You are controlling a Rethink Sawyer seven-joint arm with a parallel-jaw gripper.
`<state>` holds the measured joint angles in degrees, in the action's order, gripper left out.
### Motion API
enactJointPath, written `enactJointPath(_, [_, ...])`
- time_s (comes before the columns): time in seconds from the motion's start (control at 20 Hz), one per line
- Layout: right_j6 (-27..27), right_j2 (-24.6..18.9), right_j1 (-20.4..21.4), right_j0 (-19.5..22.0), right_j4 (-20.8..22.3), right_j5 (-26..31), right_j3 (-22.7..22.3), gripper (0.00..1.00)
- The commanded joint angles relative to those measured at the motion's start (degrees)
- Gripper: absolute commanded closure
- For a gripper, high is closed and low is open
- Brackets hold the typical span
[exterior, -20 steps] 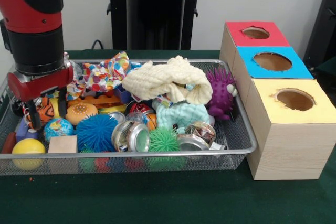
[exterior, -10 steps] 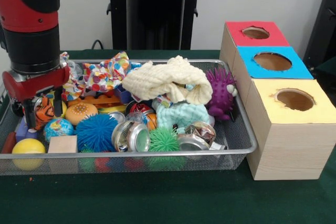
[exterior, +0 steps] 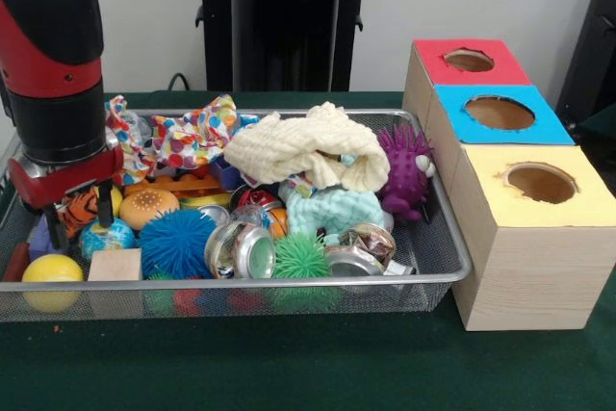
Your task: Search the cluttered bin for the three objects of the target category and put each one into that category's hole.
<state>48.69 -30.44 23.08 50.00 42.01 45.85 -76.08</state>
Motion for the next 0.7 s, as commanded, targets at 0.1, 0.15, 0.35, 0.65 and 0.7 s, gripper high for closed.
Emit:
enactJointPath(0.1, [-4.19, 5.44, -2.73, -1.58, 2.47, 8.95, 1.59, 0.0])
enactJointPath(0.15, [-4.15, 5.69, -2.56, -1.68, 2.52, 9.34, 1.56, 0.0])
enactJointPath(0.35, [-4.06, 6.54, -1.89, -2.03, 2.69, 10.08, 1.38, 0.0])
enactJointPath(0.65, [-4.29, 7.67, -1.3, -2.92, 2.44, 11.04, 1.59, 0.0])
enactJointPath(0.7, [-4.28, 7.73, -1.37, -2.95, 2.34, 11.05, 1.57, 0.0])
